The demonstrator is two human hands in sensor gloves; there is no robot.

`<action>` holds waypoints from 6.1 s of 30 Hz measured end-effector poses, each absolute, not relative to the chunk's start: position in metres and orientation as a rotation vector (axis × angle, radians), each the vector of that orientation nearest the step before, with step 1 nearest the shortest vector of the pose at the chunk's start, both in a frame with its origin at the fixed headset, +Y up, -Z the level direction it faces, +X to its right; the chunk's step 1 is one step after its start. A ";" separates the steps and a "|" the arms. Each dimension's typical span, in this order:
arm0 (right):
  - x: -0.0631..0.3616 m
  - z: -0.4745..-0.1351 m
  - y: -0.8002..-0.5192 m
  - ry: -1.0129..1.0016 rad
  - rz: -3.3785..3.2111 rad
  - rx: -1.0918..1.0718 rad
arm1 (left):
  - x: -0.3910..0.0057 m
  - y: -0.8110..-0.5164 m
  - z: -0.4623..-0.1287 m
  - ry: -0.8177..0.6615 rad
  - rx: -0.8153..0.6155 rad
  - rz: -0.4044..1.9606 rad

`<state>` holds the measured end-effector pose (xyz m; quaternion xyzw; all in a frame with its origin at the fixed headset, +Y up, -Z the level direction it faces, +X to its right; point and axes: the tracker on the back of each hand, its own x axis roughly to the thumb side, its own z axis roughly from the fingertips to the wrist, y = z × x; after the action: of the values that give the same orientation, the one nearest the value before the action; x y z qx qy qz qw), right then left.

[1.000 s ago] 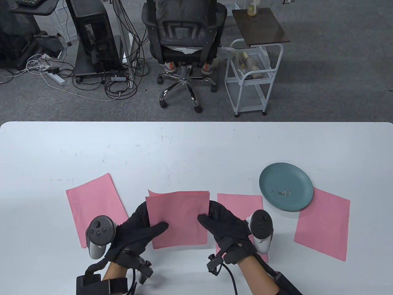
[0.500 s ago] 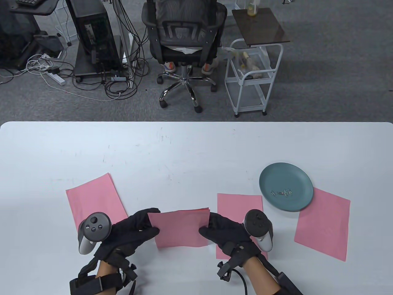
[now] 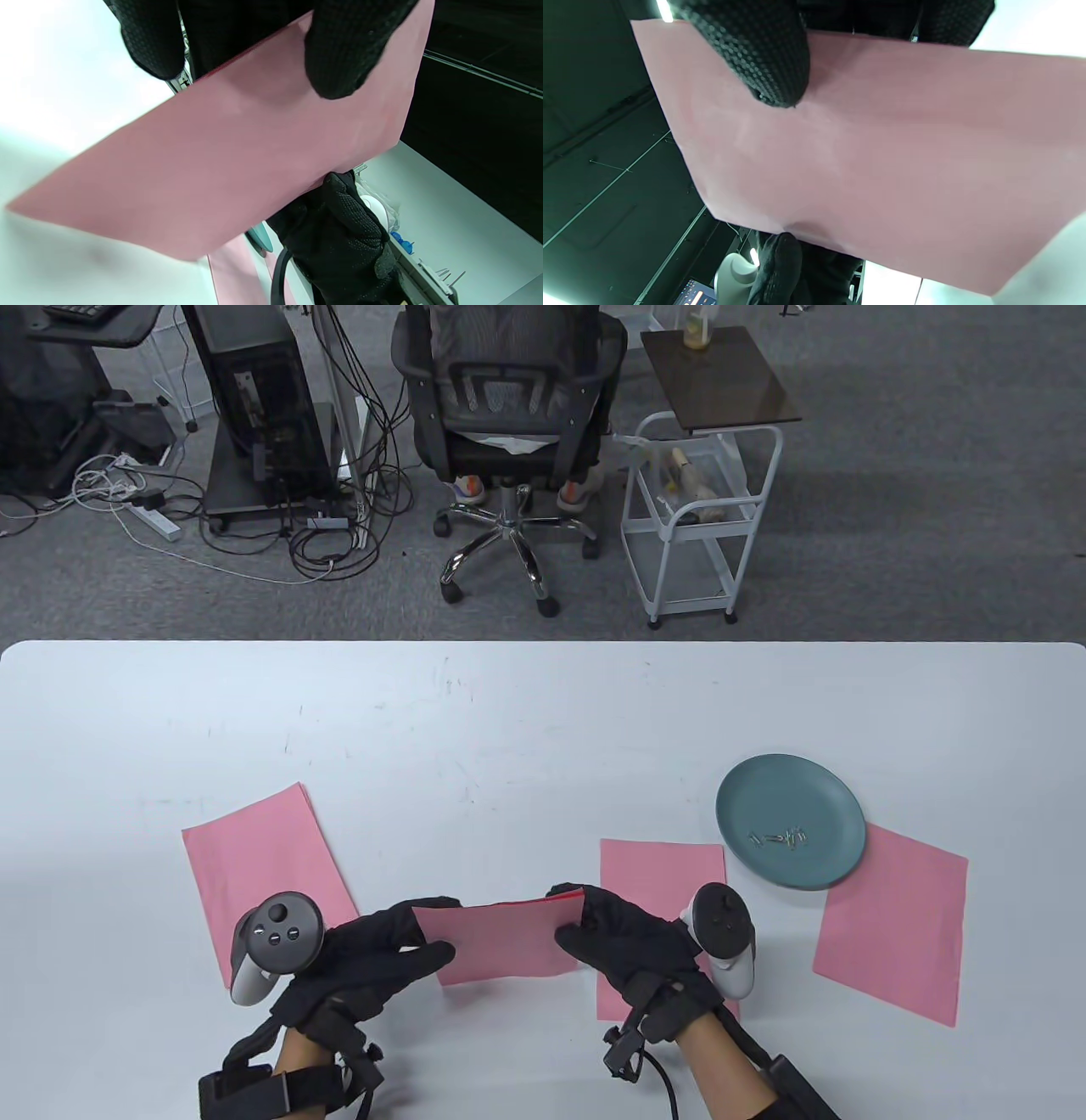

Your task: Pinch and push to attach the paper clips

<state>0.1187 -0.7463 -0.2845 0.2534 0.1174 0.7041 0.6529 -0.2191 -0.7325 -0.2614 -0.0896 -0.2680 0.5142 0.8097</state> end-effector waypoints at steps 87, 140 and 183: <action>0.263 -0.397 -0.746 0.175 3.061 -0.253 | -0.221 -0.758 -0.274 -0.523 -0.274 1.434; 0.172 -0.347 -0.636 -0.437 2.850 0.261 | -0.220 -0.759 -0.274 -0.510 -0.276 1.416; 0.004 -0.244 -0.584 -0.610 3.180 0.915 | -0.214 -0.758 -0.272 -0.525 -0.258 1.377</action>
<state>0.0038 -0.5844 -0.2445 0.2704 -0.1800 0.9392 -0.1112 -0.2143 -0.7577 -0.2723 -0.1174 -0.2388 0.6261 0.7330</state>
